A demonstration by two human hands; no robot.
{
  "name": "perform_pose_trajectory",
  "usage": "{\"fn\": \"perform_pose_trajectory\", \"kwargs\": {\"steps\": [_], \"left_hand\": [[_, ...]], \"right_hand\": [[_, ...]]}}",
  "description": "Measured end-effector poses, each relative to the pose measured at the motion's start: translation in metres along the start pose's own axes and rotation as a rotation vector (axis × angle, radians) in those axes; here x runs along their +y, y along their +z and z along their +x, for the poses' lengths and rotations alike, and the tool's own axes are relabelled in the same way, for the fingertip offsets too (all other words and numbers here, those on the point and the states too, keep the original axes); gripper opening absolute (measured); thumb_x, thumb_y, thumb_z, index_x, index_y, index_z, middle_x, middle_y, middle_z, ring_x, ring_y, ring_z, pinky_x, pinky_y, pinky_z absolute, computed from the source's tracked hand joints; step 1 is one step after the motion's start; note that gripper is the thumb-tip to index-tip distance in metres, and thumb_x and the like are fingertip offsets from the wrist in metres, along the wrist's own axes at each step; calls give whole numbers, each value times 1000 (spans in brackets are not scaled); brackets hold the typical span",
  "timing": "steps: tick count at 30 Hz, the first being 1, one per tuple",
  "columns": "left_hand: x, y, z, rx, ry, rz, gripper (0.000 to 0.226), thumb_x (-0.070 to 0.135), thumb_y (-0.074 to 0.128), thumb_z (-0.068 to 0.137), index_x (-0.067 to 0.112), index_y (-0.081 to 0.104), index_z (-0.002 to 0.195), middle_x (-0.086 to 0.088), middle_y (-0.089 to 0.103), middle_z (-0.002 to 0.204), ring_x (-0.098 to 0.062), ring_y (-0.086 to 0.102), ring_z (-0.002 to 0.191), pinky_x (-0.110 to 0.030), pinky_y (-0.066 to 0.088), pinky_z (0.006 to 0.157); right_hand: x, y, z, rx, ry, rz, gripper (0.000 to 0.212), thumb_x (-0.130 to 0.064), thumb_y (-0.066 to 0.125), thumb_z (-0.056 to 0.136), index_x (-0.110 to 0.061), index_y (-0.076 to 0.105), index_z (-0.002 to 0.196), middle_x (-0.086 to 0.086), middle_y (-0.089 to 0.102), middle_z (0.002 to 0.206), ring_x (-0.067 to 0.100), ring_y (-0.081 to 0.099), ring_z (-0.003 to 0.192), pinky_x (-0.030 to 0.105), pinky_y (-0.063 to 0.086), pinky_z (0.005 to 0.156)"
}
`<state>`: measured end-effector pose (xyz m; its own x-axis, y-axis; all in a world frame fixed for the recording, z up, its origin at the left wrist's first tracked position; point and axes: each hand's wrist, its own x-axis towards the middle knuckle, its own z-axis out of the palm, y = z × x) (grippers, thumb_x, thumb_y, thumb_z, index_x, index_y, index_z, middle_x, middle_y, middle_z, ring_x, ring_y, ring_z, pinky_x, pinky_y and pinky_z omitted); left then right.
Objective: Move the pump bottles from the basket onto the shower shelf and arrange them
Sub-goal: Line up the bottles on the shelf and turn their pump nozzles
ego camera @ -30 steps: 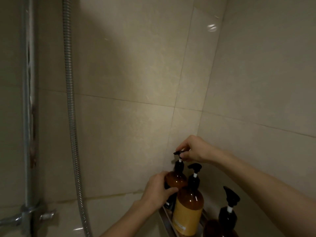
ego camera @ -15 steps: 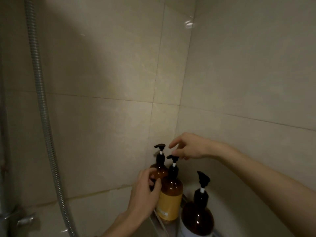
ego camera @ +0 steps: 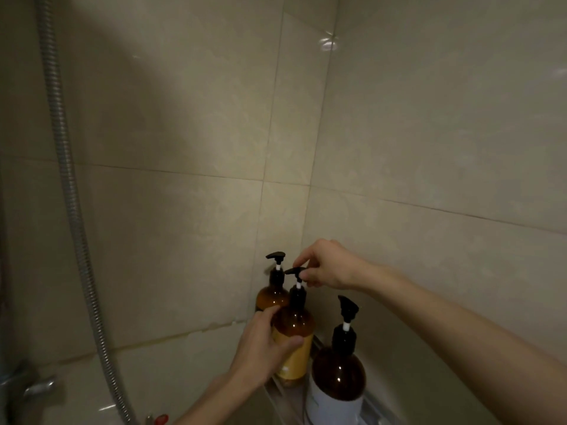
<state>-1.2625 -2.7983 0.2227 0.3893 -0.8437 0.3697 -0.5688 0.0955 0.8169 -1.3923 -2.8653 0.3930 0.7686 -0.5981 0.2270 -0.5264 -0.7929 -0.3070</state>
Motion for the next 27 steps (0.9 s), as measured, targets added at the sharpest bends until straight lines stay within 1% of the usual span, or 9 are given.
{"fn": "perform_pose_trajectory", "kwargs": {"steps": [4, 7, 10, 13, 16, 19, 22, 25, 27], "left_hand": [[7, -5, -6, -39, 14, -4, 78, 51, 74, 67, 30, 40, 135, 8, 54, 127, -10, 50, 118, -36, 45, 102], [16, -11, -16, 40, 75, -12, 63, 50, 66, 76, 31, 42, 131, 13, 49, 120, -4, 49, 110, -30, 47, 94], [31, -22, -30, 160, 175, -88, 35, 34, 60, 86, 34, 49, 119, 17, 51, 104, 3, 53, 89, -14, 46, 70], [45, -30, -44, -43, 204, -215, 31, 21, 60, 87, 41, 50, 108, 2, 60, 92, -3, 59, 81, -16, 51, 67], [54, -29, -52, -220, 216, -162, 32, 28, 64, 85, 44, 50, 109, 7, 61, 99, 2, 58, 89, -15, 51, 73], [55, -23, -54, -252, 212, -102, 39, 38, 68, 80, 43, 51, 114, 15, 59, 109, 4, 56, 100, -15, 48, 79], [51, -17, -54, -283, 208, -85, 44, 45, 69, 76, 40, 54, 117, 17, 60, 112, 2, 56, 105, -22, 50, 87], [52, -14, -55, -296, 206, -91, 45, 47, 71, 73, 41, 54, 115, 17, 62, 109, 3, 58, 102, -21, 52, 83], [53, -13, -57, -309, 205, -81, 41, 49, 70, 73, 46, 54, 110, 19, 61, 107, 10, 57, 98, -19, 52, 80]], "right_hand": [[-4, -7, -15, -19, 37, 7, 46, -36, 55, 90, -20, 46, 132, 6, 65, 111, 3, 59, 73, 21, 47, 72], [-13, -22, -37, 49, 17, -113, 49, -47, 50, 90, -15, 51, 127, 8, 64, 118, 3, 54, 74, 19, 43, 70], [-25, -37, -61, 88, 53, -271, 48, -55, 47, 88, -12, 67, 99, 7, 71, 92, 10, 61, 69, 24, 50, 62], [-33, -42, -80, 42, 156, -330, 48, -57, 51, 84, -15, 61, 62, -2, 62, 49, 8, 60, 44, 22, 43, 40], [-35, -36, -90, 18, 182, -366, 46, -54, 57, 82, -17, 56, 56, -5, 56, 41, 5, 56, 34, 17, 39, 36], [-34, -29, -92, 34, 148, -368, 44, -48, 62, 82, -17, 53, 52, -5, 54, 40, 8, 58, 37, 19, 41, 38], [-32, -27, -92, 46, 136, -360, 41, -43, 63, 82, -18, 54, 52, -5, 52, 32, 5, 57, 35, 18, 40, 38], [-32, -24, -93, 50, 154, -341, 39, -42, 63, 83, -19, 53, 53, -21, 49, 31, 3, 54, 32, 15, 36, 34], [-33, -23, -93, 64, 160, -343, 39, -42, 63, 83, -18, 54, 54, -15, 51, 31, 2, 54, 32, 14, 35, 33]]}}
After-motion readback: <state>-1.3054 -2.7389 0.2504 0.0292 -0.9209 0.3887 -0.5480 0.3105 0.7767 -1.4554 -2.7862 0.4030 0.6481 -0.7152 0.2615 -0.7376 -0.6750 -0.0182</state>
